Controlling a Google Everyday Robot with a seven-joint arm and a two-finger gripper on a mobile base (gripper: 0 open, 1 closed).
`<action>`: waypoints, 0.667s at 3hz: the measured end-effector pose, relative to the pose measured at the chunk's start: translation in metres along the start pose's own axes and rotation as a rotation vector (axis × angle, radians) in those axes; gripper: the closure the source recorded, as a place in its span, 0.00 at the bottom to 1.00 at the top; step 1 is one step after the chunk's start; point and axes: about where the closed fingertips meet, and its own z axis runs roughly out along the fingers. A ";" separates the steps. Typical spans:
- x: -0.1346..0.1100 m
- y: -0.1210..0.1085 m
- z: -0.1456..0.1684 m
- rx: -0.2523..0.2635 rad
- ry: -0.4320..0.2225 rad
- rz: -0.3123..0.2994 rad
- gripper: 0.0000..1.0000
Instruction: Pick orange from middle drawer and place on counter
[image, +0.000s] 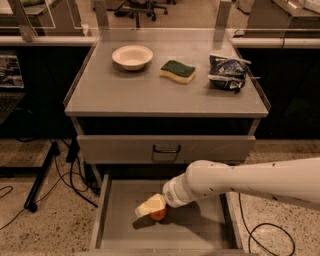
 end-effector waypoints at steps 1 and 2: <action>0.007 -0.004 0.004 -0.020 0.005 0.007 0.00; 0.013 -0.020 0.018 -0.026 0.006 -0.009 0.00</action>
Offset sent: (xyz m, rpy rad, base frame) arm 0.0168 -0.0215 -0.0528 0.0155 0.0060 0.0389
